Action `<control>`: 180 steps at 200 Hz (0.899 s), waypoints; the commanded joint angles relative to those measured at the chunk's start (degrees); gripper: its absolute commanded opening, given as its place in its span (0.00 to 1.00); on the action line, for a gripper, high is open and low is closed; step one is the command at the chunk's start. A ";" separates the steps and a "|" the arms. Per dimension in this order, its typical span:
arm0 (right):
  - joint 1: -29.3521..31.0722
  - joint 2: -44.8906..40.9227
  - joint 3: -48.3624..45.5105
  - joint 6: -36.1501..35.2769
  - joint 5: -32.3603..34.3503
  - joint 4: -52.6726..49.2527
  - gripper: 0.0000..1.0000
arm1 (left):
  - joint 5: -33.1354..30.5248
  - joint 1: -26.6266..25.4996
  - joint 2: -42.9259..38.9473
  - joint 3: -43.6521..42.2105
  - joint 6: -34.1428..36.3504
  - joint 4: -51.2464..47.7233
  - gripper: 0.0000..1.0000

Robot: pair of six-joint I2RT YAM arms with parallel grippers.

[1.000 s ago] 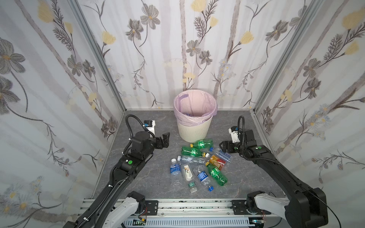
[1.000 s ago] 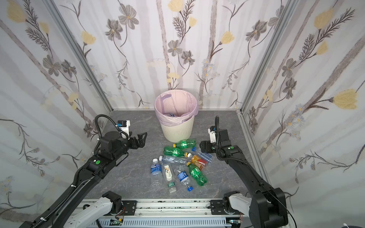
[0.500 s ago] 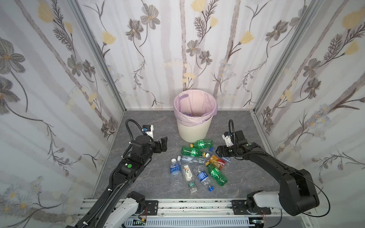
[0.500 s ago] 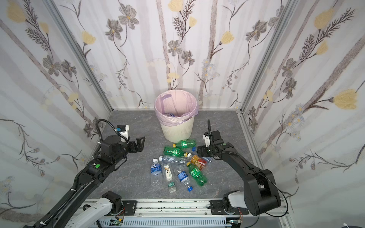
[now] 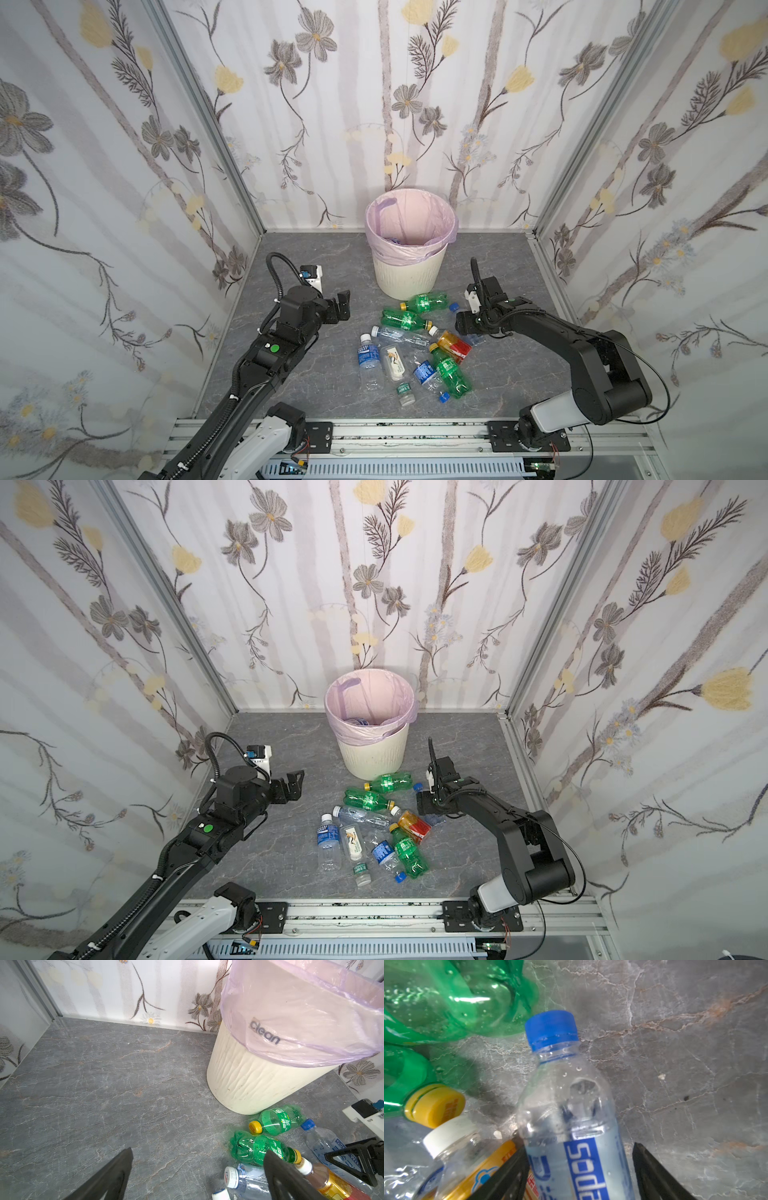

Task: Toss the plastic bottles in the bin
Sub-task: 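Grasp the blue-capped soda water bottle with the right gripper and lift it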

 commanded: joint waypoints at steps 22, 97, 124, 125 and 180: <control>0.11 0.80 0.70 2.73 4.30 2.49 0.70 | -0.89 0.28 0.36 -0.03 0.02 0.82 1.00; -0.16 -3.39 0.61 4.12 7.83 4.18 0.49 | -1.01 0.35 -0.53 -1.02 0.05 0.74 1.00; -0.50 -8.71 0.88 4.04 8.53 4.37 0.46 | -0.73 0.31 -0.70 -1.08 -0.01 0.74 1.00; -0.52 -8.89 0.92 3.99 8.53 4.37 0.46 | -0.72 0.33 -0.70 -1.08 -0.04 0.74 1.00; -1.15 -21.90 2.76 2.80 3.36 9.30 0.42 | 0.03 0.43 -0.27 -0.60 -0.17 0.82 1.00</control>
